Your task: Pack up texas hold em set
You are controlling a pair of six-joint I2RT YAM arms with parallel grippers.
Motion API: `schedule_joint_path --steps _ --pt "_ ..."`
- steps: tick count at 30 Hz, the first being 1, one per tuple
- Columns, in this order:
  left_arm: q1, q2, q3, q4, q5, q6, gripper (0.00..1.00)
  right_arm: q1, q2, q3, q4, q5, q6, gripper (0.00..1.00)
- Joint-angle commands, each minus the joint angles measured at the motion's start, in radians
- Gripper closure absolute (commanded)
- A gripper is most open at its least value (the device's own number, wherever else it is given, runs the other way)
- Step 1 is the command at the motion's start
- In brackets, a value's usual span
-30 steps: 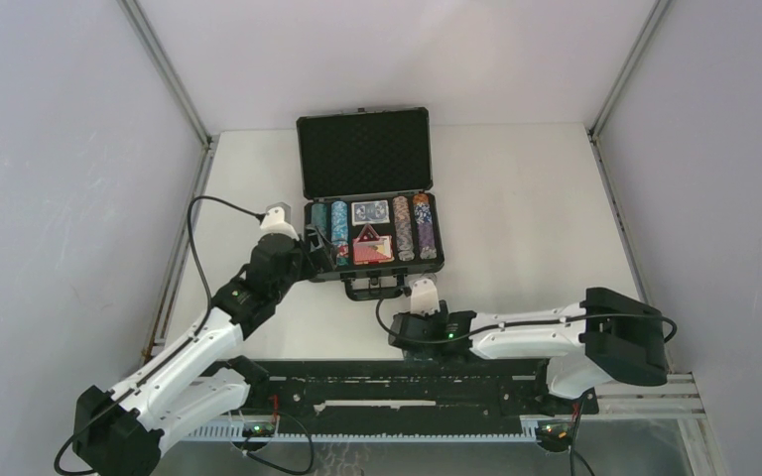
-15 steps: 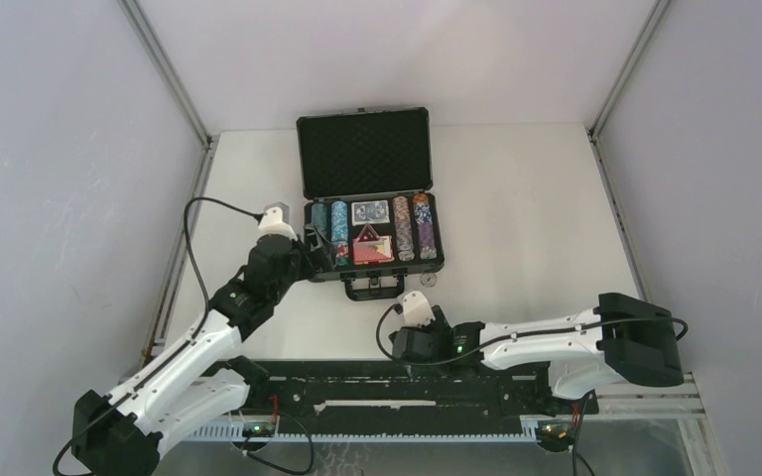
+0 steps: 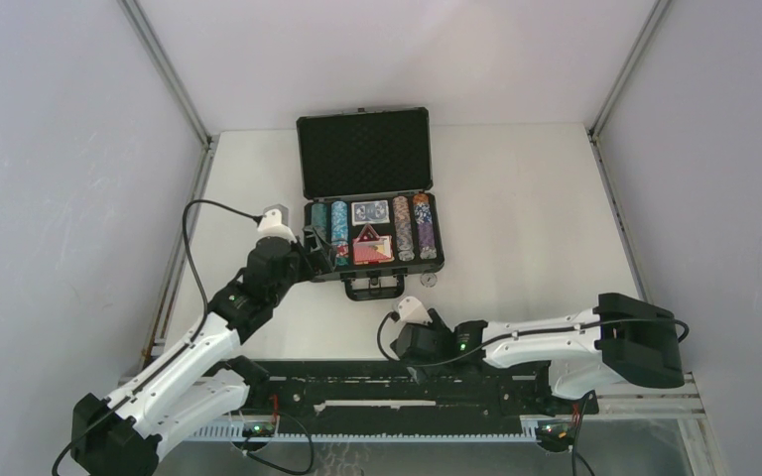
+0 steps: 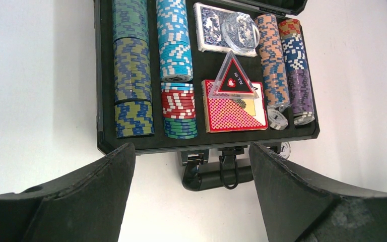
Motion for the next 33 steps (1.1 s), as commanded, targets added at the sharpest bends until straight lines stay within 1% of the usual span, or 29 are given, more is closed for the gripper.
schedule_joint_path --steps 1,13,18,23,33 --pt "-0.007 -0.012 -0.013 0.021 -0.011 0.000 0.13 -0.021 0.005 0.000 0.050 -0.031 -0.053 0.23" --pt "-0.007 -0.008 -0.013 0.022 -0.011 0.003 0.13 -0.071 0.041 0.001 0.076 -0.076 -0.076 0.25" --pt "-0.007 -0.007 -0.013 0.023 -0.010 0.003 0.13 -0.081 0.062 0.002 0.092 -0.096 -0.086 0.29" --pt "-0.007 -0.006 -0.012 0.023 -0.009 0.003 0.13 -0.078 0.075 0.018 0.073 -0.105 -0.089 0.33" --pt "-0.008 -0.012 -0.013 0.023 -0.007 0.003 0.13 -0.061 0.112 0.058 0.027 -0.156 -0.081 0.31"
